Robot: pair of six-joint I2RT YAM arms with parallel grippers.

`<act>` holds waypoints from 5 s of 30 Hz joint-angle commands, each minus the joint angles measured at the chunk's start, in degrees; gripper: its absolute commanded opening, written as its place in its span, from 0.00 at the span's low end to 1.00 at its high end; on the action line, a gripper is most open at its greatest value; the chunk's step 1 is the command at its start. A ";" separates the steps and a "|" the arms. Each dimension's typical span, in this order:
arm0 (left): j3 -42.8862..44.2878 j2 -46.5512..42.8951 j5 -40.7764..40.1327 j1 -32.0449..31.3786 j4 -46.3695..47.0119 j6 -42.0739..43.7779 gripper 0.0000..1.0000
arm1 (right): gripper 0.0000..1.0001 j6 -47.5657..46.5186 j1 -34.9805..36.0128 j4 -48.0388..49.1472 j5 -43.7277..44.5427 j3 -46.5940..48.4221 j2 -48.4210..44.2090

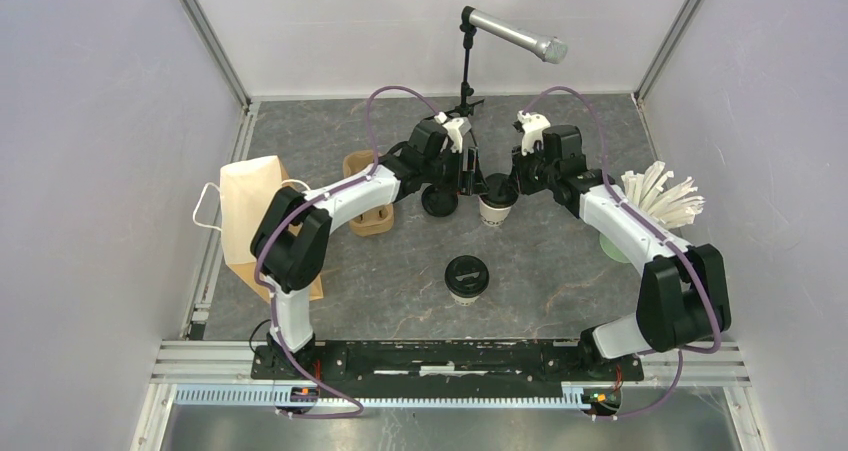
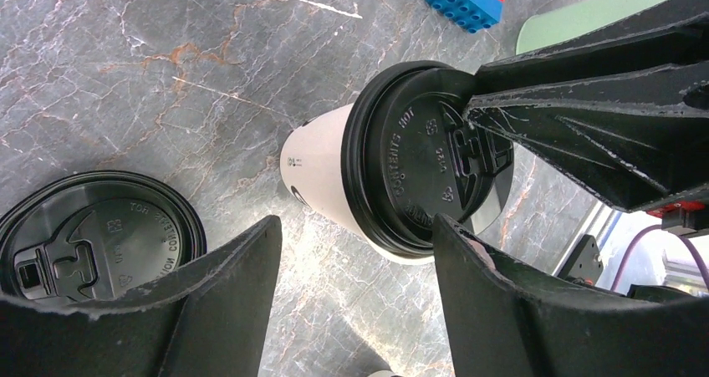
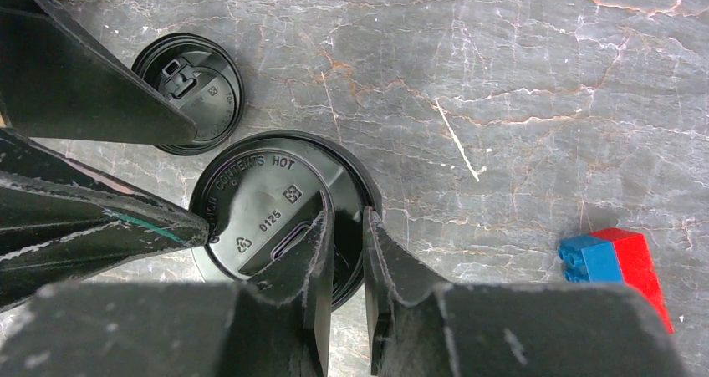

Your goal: Pack the takeout coffee

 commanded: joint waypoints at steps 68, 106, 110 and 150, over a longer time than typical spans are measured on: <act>1.28 4.04 0.65 1.48 -0.08 -6.87 0.56 | 0.45 5.74 -3.35 2.71 -10.20 -1.92 -6.20; -2.78 2.68 -1.02 -0.50 1.91 -8.57 0.54 | 0.38 21.52 -4.29 17.76 -9.45 -20.46 -10.81; -2.85 2.93 -1.70 -0.50 1.19 -8.30 0.54 | 0.37 20.33 -4.39 18.34 -9.02 -22.97 -10.89; -11.42 1.11 -0.40 -3.40 8.86 -17.40 0.50 | 0.44 13.18 -6.32 20.16 -14.34 -20.57 -5.92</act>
